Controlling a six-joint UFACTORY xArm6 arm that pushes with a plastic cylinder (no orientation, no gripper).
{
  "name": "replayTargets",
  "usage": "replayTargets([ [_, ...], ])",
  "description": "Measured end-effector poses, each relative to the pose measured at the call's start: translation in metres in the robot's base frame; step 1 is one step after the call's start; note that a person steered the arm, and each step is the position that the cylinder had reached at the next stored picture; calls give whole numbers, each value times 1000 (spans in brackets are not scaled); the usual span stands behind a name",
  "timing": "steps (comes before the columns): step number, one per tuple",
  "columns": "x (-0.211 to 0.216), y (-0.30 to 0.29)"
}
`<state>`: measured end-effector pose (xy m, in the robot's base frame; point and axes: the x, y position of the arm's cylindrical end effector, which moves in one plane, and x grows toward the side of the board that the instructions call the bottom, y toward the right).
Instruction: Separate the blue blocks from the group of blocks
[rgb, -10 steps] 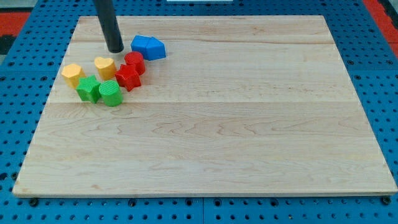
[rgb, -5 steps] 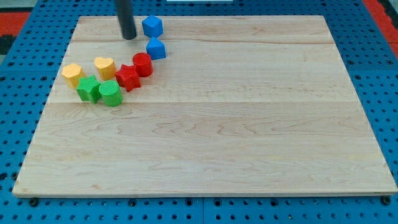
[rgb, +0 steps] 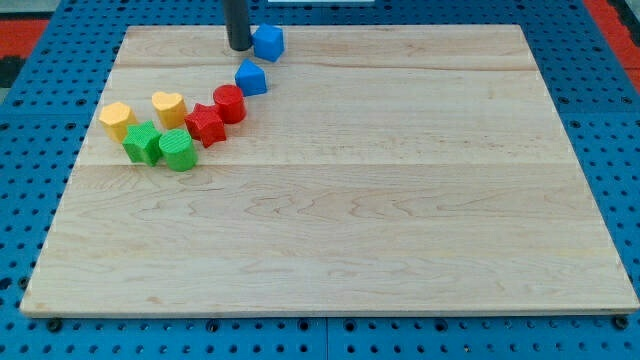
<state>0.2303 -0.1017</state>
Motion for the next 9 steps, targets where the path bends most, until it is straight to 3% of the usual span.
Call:
replayTargets([
  [1, 8, -10],
  [2, 45, -64],
  [3, 84, -82],
  [4, 93, -27],
  [6, 58, 90],
  [9, 83, 24],
])
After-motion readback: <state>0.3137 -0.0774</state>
